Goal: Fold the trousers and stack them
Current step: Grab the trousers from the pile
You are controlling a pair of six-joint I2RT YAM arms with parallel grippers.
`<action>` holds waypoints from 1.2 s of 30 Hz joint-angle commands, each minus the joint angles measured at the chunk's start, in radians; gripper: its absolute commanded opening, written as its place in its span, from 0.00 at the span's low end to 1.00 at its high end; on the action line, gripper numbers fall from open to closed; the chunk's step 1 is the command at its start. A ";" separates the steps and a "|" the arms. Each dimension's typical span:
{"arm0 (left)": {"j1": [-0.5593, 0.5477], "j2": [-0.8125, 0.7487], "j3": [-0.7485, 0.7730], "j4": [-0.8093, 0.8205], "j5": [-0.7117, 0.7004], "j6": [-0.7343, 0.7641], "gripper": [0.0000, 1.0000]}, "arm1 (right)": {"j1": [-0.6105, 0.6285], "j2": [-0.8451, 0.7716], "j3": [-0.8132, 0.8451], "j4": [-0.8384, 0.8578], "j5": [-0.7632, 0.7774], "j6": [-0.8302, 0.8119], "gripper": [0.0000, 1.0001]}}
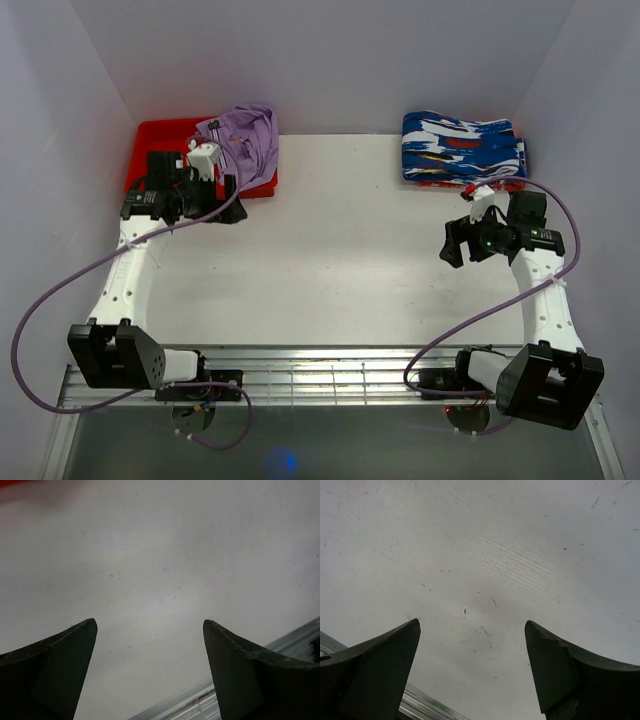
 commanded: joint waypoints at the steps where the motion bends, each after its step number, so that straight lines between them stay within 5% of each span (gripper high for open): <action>1: 0.005 0.139 0.230 0.084 -0.143 -0.015 0.98 | 0.005 0.025 0.054 0.048 -0.028 0.027 0.90; 7: 0.007 0.452 0.675 0.103 -0.194 -0.070 0.98 | 0.010 0.080 0.068 0.068 -0.016 0.035 0.90; 14: 0.020 0.742 0.880 0.218 -0.349 -0.169 0.98 | 0.019 0.123 0.077 0.085 -0.009 0.057 0.90; 24: 0.115 0.881 0.734 0.503 -0.274 -0.301 0.98 | 0.028 0.174 0.088 0.093 0.014 0.061 0.90; 32: 0.138 1.089 0.802 0.505 -0.141 -0.289 0.98 | 0.039 0.220 0.115 0.081 0.025 0.063 0.90; 36: 0.149 1.085 0.685 0.714 -0.016 -0.312 0.98 | 0.044 0.223 0.118 0.075 0.037 0.061 0.90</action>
